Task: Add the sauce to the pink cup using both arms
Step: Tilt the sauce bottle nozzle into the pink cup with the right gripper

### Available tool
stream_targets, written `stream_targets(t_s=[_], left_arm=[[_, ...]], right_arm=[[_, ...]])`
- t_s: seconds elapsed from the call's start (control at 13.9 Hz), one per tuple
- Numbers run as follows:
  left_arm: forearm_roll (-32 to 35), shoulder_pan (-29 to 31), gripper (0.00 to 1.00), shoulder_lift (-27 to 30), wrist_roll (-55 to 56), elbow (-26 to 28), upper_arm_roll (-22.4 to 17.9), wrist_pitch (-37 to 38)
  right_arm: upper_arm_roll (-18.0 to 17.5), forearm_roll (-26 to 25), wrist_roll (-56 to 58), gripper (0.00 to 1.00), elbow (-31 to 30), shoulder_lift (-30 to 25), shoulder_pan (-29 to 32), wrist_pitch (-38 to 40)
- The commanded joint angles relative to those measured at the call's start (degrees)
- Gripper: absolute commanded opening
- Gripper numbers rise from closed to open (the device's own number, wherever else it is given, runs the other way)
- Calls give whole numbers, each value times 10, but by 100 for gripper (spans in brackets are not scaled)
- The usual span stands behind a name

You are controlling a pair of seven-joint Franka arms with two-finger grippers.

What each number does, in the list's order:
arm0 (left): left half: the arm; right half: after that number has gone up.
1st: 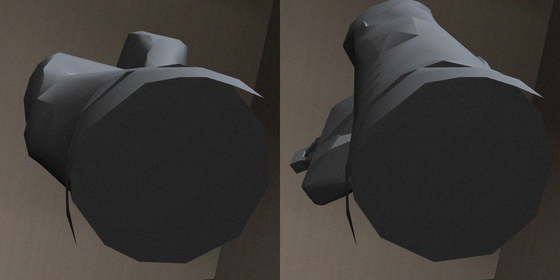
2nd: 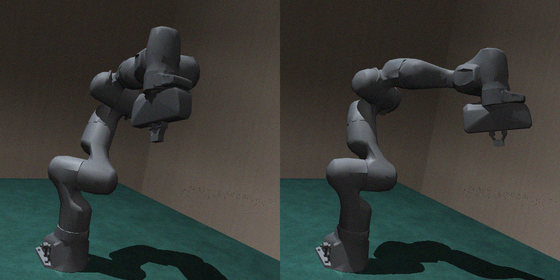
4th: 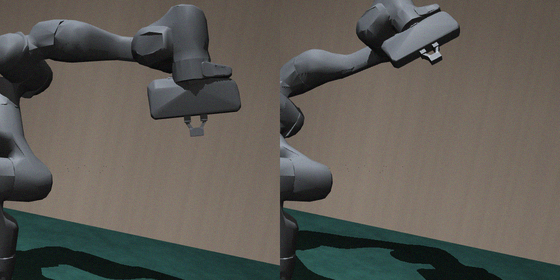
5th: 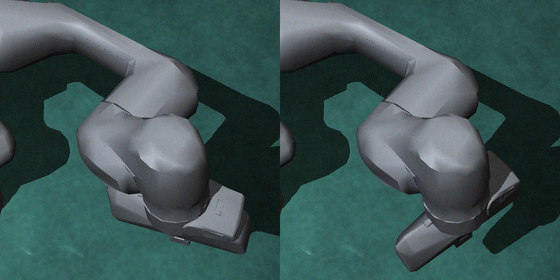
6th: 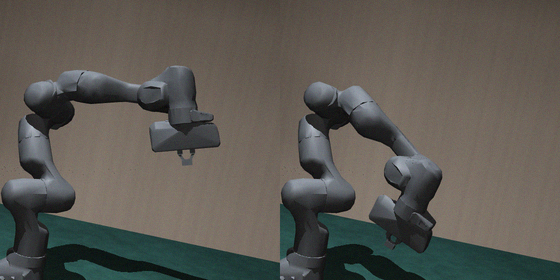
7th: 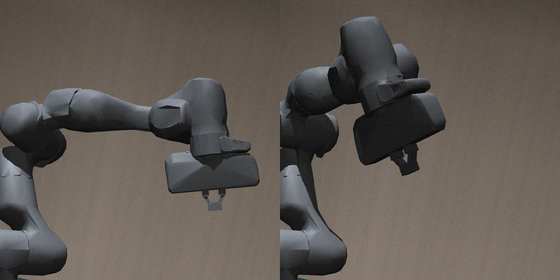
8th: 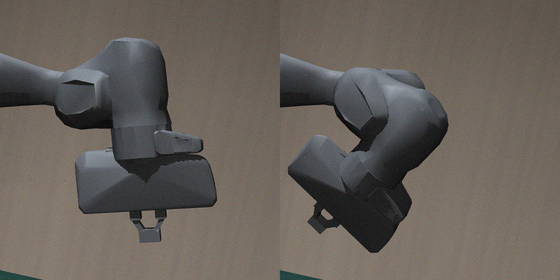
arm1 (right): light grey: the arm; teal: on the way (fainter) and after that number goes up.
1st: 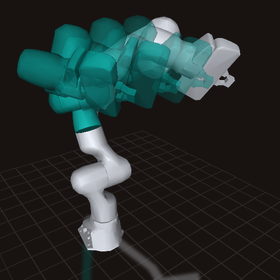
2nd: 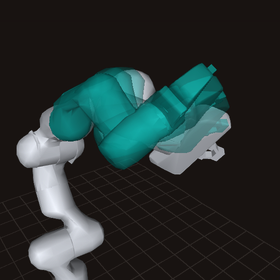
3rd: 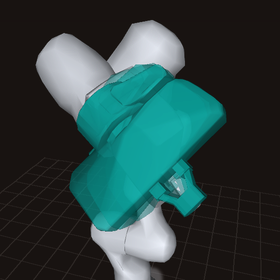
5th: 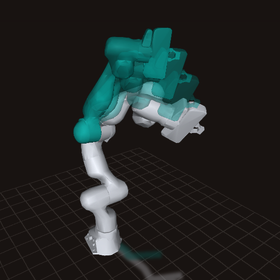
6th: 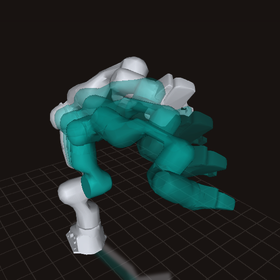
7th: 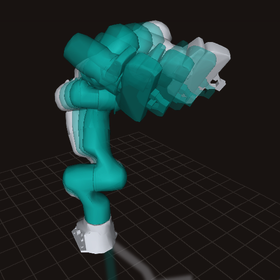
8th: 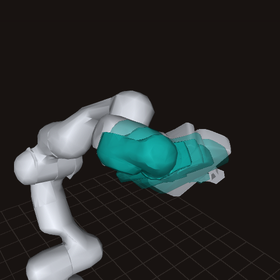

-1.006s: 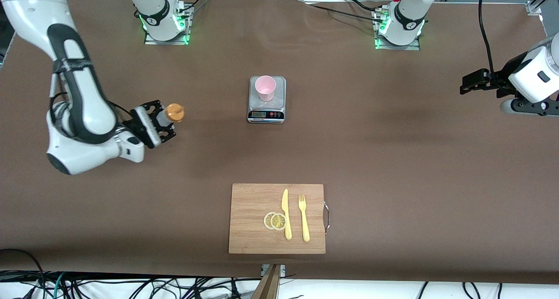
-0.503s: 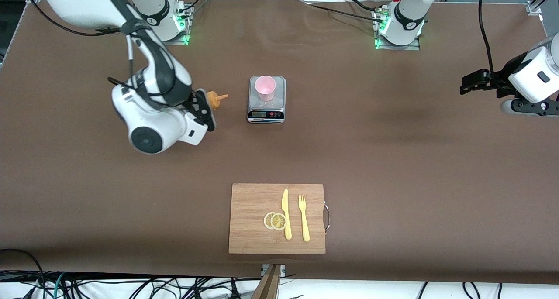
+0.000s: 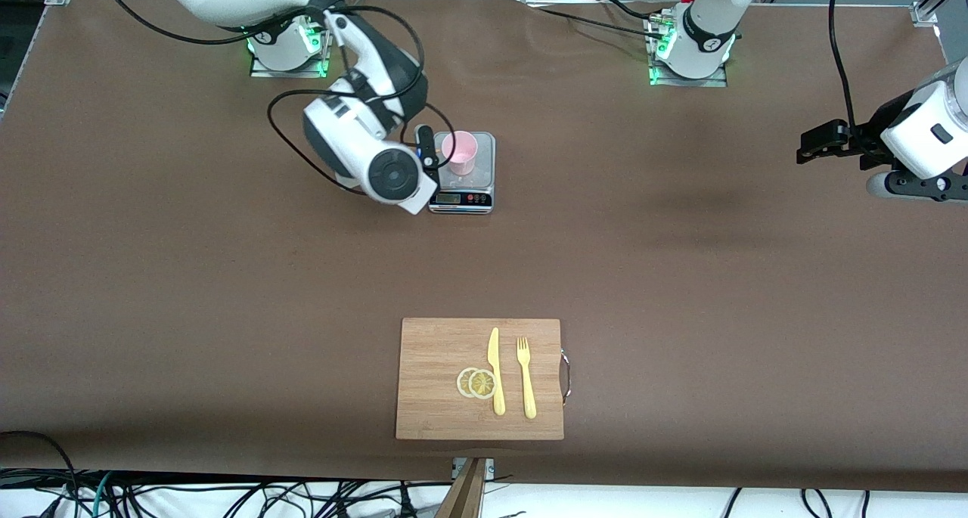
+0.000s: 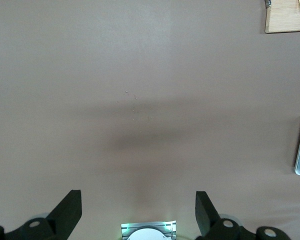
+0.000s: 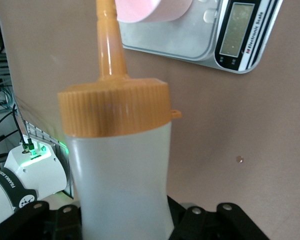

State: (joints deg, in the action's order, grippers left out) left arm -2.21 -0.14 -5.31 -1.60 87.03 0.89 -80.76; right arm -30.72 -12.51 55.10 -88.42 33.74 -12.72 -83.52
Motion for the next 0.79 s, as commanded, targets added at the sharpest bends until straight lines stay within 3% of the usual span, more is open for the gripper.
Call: stream_targets(t_s=[0.0, 0.72], left_arm=[[5, 4, 100, -8, -11, -19, 2, 10], [5, 4, 100, -11, -11, -19, 2, 10]], right_arm=[[-3, -30, -34, 1, 4, 3, -19, 20], [-3, -95, -113, 1, 4, 21, -76, 52]])
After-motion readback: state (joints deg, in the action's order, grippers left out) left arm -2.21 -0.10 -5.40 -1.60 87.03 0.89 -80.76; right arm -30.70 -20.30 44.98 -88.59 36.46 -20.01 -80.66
